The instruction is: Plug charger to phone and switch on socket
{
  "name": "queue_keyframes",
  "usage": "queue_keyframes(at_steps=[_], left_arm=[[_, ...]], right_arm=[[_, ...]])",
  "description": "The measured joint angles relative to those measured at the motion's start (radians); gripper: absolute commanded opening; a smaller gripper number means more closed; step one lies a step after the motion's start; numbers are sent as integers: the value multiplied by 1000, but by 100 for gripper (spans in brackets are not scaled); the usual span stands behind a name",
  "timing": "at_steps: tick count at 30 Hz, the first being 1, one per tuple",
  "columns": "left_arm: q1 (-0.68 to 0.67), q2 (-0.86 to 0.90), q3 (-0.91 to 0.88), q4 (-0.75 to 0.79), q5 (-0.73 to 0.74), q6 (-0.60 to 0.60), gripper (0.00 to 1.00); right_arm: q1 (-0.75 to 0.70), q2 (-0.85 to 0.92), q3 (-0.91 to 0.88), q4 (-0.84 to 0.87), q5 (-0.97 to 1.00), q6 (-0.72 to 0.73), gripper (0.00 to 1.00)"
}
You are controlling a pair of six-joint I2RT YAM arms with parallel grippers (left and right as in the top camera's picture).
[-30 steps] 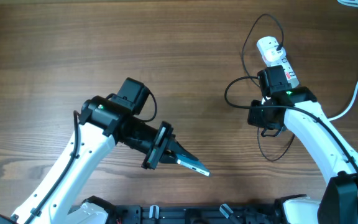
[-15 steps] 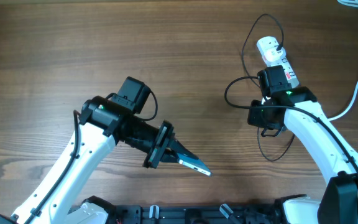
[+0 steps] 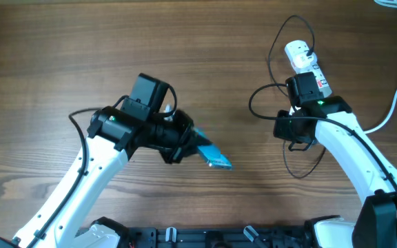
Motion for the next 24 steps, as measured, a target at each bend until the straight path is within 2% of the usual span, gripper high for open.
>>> queue_keyframes(at_steps=[7,13,18,24], left_arm=[[81,0,0,236,92,262,4],[221,0,0,360,233,386,4],[309,0,0,493,351,467,4],[338,4,0,530,420,539,4]], right_arm=[[-2,0,0,69,-386,-270,4],[-2,0,0,-23,-834,-531,4],[-2,0,0,-44,-1094,-628,4],[4,0,0,-39,-1362,-718,4]])
